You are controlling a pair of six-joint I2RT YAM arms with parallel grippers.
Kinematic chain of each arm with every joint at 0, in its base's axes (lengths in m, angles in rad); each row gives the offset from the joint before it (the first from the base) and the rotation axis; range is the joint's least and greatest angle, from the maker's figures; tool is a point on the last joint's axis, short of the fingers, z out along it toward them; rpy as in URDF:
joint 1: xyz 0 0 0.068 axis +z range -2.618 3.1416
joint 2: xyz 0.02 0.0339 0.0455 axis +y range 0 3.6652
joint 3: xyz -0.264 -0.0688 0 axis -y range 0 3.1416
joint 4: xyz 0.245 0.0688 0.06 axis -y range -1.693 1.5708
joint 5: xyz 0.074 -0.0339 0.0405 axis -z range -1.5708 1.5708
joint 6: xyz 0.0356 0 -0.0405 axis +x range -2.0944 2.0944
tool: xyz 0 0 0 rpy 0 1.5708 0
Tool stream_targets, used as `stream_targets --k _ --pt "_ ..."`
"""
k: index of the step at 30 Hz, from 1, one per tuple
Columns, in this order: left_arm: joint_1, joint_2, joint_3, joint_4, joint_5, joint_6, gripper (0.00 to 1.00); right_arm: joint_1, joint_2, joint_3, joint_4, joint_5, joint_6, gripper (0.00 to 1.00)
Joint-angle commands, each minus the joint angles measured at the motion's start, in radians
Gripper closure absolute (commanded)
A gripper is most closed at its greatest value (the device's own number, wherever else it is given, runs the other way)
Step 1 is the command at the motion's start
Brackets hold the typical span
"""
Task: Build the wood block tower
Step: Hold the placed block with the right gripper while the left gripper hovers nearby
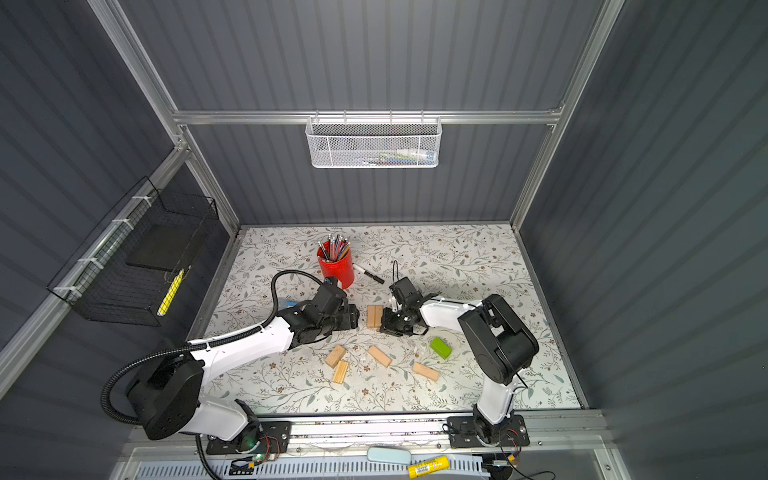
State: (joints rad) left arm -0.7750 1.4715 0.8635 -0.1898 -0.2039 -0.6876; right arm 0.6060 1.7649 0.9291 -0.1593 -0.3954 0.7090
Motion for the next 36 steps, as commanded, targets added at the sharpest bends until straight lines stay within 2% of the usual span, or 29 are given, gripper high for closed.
stream_targets --k 1,5,14,22,36 --pt "0.006 -0.014 0.038 -0.031 0.016 0.019 0.26 0.007 -0.063 0.002 -0.045 0.012 -0.027 0.84" --pt "0.006 -0.019 0.033 -0.028 0.017 0.019 0.26 -0.005 -0.075 0.014 -0.071 0.039 -0.046 0.82" --pt "0.006 -0.027 0.012 -0.014 0.022 0.025 0.26 -0.035 0.005 0.097 -0.072 0.036 -0.061 0.65" --pt "0.006 -0.017 0.022 -0.027 0.016 0.036 0.25 -0.049 0.089 0.158 -0.079 0.029 -0.072 0.66" --pt "0.006 0.01 0.038 -0.023 0.024 0.036 0.25 -0.051 0.114 0.162 -0.039 -0.021 -0.079 0.76"
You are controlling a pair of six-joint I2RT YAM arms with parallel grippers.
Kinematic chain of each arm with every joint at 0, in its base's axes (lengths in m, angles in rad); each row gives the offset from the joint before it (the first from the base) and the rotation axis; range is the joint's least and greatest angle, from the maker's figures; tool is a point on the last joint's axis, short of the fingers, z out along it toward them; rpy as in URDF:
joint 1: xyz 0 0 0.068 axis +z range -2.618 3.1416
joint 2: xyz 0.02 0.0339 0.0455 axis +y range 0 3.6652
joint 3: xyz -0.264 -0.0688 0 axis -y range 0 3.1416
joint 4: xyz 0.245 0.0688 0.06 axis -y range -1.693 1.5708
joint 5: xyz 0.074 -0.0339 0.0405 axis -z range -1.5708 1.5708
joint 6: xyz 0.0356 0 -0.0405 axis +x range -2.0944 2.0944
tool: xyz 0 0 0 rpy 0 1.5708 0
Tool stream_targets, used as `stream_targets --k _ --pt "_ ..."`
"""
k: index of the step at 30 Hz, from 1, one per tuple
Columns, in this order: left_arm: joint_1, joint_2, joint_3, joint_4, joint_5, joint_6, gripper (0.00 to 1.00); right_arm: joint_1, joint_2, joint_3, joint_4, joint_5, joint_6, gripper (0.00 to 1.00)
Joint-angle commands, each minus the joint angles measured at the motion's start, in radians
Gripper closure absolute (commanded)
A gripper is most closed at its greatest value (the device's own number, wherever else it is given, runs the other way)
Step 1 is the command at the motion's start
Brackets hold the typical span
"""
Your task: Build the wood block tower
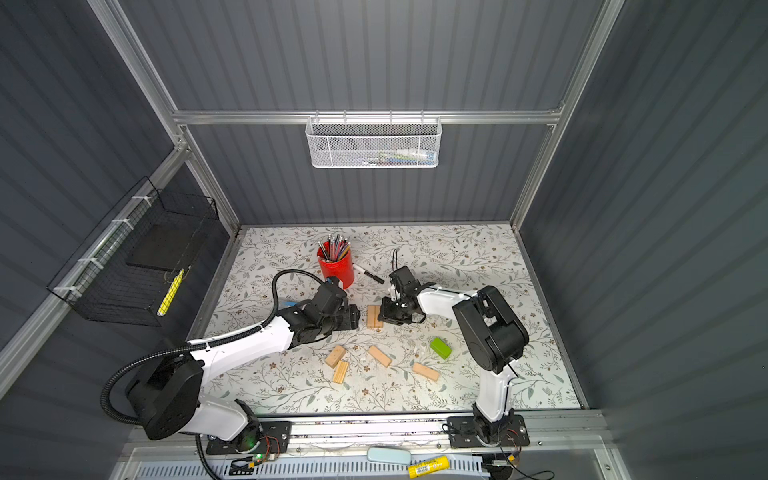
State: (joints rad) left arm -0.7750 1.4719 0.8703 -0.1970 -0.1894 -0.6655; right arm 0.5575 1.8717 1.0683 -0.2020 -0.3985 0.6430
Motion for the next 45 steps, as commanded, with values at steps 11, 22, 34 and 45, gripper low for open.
stream_targets --k 11,22,34,45 --pt "0.006 0.01 0.033 -0.017 0.013 0.013 0.25 -0.004 0.001 0.031 0.0 -0.032 -0.021 0.76" --pt "0.006 0.0 0.056 -0.048 0.035 -0.002 0.26 -0.005 -0.074 0.015 -0.05 0.008 -0.044 0.71" --pt "-0.041 -0.021 0.07 -0.136 0.123 -0.211 0.3 -0.025 -0.301 -0.103 -0.134 0.104 -0.074 0.55" --pt "-0.245 -0.015 0.076 -0.245 0.064 -0.519 0.31 -0.068 -0.58 -0.298 -0.242 0.123 -0.094 0.32"
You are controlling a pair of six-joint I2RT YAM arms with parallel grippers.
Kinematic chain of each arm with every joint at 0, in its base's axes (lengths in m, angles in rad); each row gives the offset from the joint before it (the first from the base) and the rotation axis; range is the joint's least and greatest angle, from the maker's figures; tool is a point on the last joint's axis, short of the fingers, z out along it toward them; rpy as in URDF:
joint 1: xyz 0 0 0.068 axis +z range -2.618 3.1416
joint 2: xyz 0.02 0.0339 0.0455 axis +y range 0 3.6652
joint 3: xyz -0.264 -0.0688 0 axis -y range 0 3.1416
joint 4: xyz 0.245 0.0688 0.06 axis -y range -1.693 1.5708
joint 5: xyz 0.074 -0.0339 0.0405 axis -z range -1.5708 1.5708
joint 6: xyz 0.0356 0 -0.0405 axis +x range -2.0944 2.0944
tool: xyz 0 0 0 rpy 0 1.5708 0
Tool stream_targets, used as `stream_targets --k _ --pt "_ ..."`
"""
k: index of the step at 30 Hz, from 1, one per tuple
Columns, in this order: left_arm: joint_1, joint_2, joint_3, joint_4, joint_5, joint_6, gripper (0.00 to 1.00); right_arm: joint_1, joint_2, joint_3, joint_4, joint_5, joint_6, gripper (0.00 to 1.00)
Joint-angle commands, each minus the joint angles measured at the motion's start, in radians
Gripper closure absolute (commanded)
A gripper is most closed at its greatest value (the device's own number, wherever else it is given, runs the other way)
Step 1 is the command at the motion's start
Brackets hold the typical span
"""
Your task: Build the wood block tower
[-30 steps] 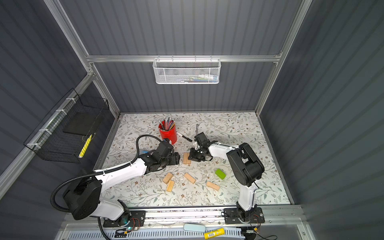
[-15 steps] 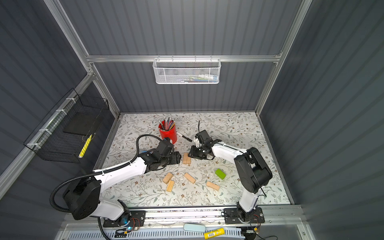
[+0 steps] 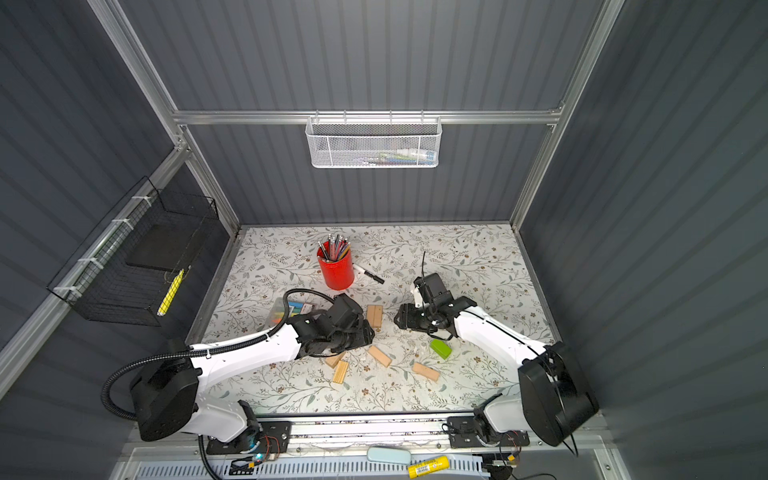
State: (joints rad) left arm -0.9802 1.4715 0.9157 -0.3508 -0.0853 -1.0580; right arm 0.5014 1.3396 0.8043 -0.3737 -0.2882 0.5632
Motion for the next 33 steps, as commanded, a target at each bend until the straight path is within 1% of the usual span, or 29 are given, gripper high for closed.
stream_targets --k 1,3,6,8,11,12,17,26,33 --pt "-0.053 -0.015 0.027 -0.104 -0.056 -0.152 0.31 -0.015 -0.066 -0.045 -0.076 0.012 -0.019 0.31" --pt "-0.081 -0.016 0.008 -0.104 -0.086 -0.204 0.3 -0.028 -0.098 -0.068 -0.089 0.017 -0.027 0.27" --pt "-0.111 0.02 0.004 -0.071 -0.081 -0.257 0.3 -0.073 -0.116 -0.093 -0.082 -0.02 -0.031 0.21" --pt "-0.134 0.074 0.039 -0.078 -0.077 -0.28 0.3 -0.094 -0.125 -0.104 -0.063 -0.036 -0.033 0.17" --pt "-0.164 0.148 0.1 -0.14 -0.099 -0.311 0.3 -0.104 -0.128 -0.105 -0.049 -0.037 -0.043 0.1" --pt "-0.17 0.167 0.113 -0.141 -0.098 -0.321 0.3 -0.11 -0.125 -0.105 -0.042 -0.064 -0.045 0.08" --pt "-0.183 0.243 0.156 -0.146 -0.113 -0.359 0.33 -0.147 -0.123 -0.126 0.014 -0.113 -0.036 0.02" --pt "-0.183 0.382 0.278 -0.197 -0.123 -0.336 0.4 -0.191 -0.137 -0.134 0.022 -0.117 -0.057 0.01" --pt "-0.183 0.445 0.363 -0.288 -0.164 -0.294 0.49 -0.211 -0.131 -0.145 0.033 -0.129 -0.065 0.01"
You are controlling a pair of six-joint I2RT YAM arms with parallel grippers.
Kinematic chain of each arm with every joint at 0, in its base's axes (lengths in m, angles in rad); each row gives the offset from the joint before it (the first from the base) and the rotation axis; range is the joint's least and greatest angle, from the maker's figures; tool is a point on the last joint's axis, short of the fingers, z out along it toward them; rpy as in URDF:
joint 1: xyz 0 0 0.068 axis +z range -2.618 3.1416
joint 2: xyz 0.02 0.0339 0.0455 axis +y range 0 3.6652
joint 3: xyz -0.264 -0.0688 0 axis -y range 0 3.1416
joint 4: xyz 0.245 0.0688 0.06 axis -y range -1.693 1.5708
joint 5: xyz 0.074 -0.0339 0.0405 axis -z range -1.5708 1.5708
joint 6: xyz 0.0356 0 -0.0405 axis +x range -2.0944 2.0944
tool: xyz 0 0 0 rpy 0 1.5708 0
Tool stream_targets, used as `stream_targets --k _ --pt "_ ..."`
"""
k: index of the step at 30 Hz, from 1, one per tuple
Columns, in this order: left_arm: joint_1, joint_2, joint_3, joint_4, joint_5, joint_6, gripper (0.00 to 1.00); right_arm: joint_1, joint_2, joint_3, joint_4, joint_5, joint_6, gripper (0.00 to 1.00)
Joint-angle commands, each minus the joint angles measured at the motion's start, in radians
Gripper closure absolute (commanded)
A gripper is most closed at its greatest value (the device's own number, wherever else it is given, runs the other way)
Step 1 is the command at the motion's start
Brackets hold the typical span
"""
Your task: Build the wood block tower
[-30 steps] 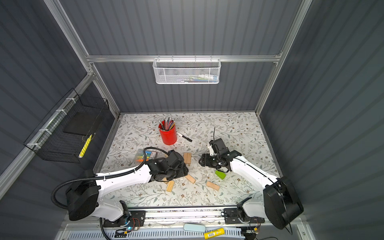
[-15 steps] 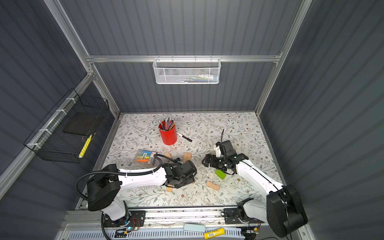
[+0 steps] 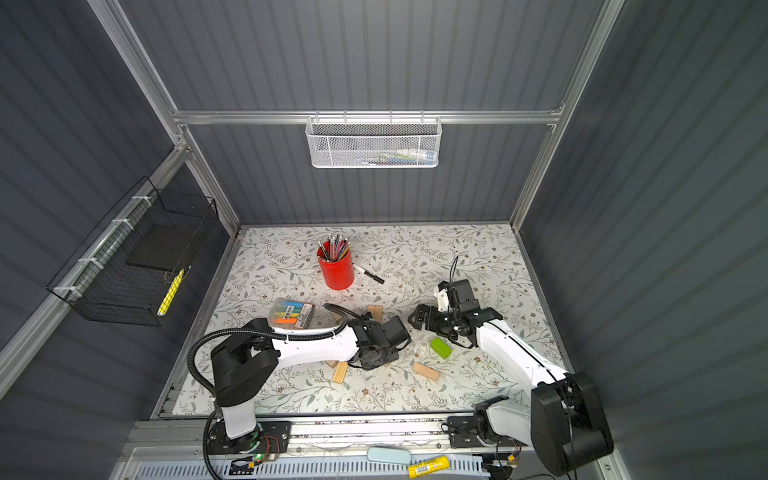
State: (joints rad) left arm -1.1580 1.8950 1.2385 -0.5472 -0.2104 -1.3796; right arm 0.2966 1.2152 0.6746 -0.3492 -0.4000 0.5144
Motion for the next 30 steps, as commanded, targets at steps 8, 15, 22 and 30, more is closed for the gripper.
stream_targets --k 8,15,22,30 --pt "-0.004 0.043 0.05 -0.125 -0.047 0.043 0.61 -0.01 0.003 -0.021 0.028 -0.038 -0.011 0.01" --pt "-0.003 0.047 0.049 -0.108 -0.047 0.073 0.7 -0.011 0.006 -0.024 0.034 -0.051 -0.019 0.01" --pt "-0.003 0.009 0.059 -0.138 -0.088 0.159 0.75 -0.011 -0.01 -0.017 0.016 -0.058 -0.026 0.01" --pt "0.002 -0.123 0.031 -0.116 -0.141 0.381 0.82 -0.01 -0.035 -0.002 -0.01 -0.054 -0.002 0.01"
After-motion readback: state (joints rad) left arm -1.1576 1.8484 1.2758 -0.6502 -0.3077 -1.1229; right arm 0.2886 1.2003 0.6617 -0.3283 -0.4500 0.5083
